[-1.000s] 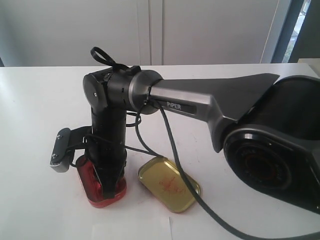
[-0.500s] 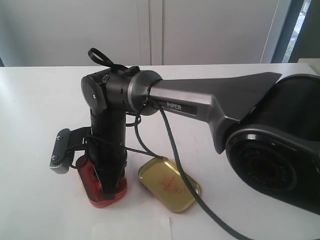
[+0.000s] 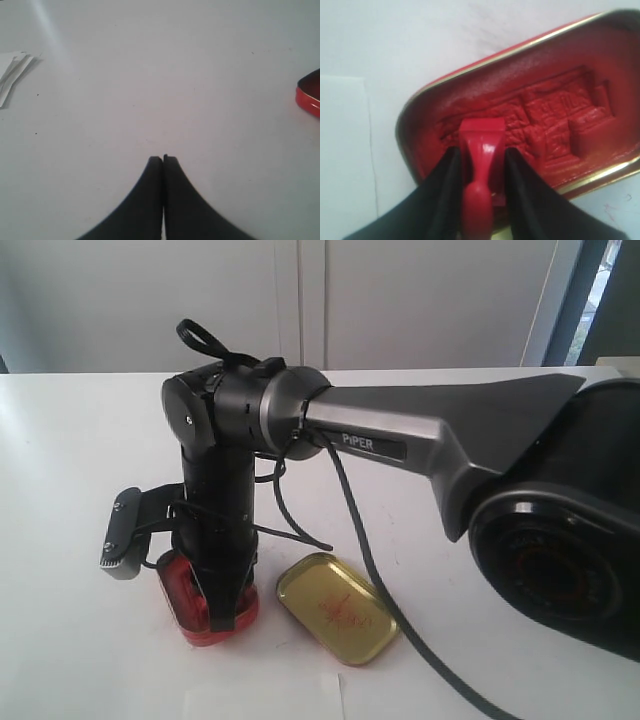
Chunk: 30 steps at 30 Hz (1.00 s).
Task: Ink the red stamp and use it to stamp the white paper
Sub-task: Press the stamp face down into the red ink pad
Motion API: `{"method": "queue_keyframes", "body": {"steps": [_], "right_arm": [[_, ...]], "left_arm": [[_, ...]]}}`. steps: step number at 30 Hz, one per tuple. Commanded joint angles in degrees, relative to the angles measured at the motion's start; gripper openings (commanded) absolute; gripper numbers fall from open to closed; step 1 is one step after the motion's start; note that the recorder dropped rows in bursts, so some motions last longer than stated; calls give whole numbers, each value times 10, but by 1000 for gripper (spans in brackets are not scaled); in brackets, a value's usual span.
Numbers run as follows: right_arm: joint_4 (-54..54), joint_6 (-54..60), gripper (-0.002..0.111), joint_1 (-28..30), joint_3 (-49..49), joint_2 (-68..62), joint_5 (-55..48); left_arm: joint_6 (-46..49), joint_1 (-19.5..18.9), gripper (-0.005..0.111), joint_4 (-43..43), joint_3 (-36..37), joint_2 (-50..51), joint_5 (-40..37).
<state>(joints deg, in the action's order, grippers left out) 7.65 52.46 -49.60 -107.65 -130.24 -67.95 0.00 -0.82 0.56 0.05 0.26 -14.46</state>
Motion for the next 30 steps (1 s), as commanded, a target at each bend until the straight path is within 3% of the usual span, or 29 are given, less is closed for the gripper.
{"method": "queue_keyframes", "body": {"steps": [1, 30], "right_arm": [[0, -3, 0, 0, 1, 12, -1], [0, -9, 0, 0, 1, 12, 3]], "left_arm": [[0, 2, 0, 7, -1, -3, -1], [0, 2, 0, 7, -1, -3, -1]]}}
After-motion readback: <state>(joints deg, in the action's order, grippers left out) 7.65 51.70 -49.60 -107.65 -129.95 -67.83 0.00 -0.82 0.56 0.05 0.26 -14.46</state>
